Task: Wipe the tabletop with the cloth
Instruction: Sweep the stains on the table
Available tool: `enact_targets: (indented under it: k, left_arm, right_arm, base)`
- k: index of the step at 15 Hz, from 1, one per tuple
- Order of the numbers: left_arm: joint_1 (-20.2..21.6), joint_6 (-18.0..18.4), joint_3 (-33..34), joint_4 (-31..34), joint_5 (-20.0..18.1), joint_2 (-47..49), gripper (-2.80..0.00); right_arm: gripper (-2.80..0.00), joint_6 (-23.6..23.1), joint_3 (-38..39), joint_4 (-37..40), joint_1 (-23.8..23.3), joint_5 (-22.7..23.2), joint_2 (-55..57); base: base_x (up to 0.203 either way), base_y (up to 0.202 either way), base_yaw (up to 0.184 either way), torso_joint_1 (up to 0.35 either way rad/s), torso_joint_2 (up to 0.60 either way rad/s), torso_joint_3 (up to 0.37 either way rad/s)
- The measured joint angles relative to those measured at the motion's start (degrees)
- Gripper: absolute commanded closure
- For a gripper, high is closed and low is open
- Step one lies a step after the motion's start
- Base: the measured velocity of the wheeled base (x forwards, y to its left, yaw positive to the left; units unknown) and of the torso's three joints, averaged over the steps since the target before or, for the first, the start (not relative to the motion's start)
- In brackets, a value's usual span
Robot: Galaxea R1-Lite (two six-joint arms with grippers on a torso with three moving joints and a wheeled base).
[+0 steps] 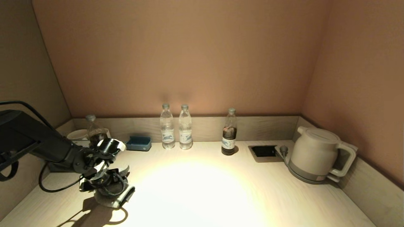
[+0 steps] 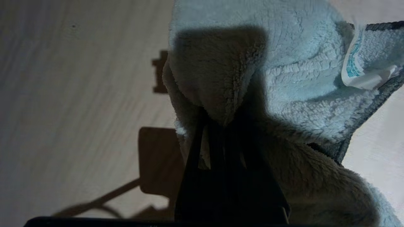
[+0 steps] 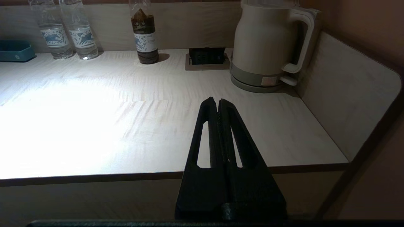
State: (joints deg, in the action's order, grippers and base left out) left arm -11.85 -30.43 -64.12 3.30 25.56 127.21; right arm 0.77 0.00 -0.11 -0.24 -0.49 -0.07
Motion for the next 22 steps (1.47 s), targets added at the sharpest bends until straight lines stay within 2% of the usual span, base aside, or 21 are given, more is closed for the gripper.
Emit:
enact_targets:
  k: [3,6,9,12,18,22]
  left_arm:
    - [3.84,2.37,5.91,0.13,0.50,-5.06,0.00]
    - [6.05,4.10,9.10,-0.03,1.14,-8.48,0.00]
    - [12.05,8.39,18.36,-0.18,2.66,-13.39,0.00]
    - [14.43,9.29,23.09,-0.80,2.79,-15.41,0.00]
    - [18.32,9.40,22.39,-1.49,2.71,-14.58,0.00]
    - [17.47,8.88,20.96,-5.37,0.71,-12.73,0.00]
  right_arm:
    - [0.00,0.02,0.00,0.06,0.06,-0.06,0.00]
    - [0.00,0.00,0.00,0.06,0.08,-0.02,0.00]
    - [0.00,0.00,0.00,0.00,-0.02,-0.02,0.00]
    - [0.00,0.00,0.00,0.03,0.14,-0.04,0.00]
    - [0.00,0.01,0.00,0.01,0.11,-0.02,0.00]
    - [0.00,0.00,0.00,0.03,0.11,-0.04,0.00]
  base:
    - [0.000,0.000,0.000,0.000,0.00,0.000]
    - [0.000,0.000,0.000,0.000,0.00,0.000]
    - [0.000,0.000,0.000,0.000,0.00,0.000]
    - [0.000,0.000,0.000,0.000,0.00,0.000]
    - [0.000,0.000,0.000,0.000,0.00,0.000]
    - [0.000,0.000,0.000,0.000,0.00,0.000]
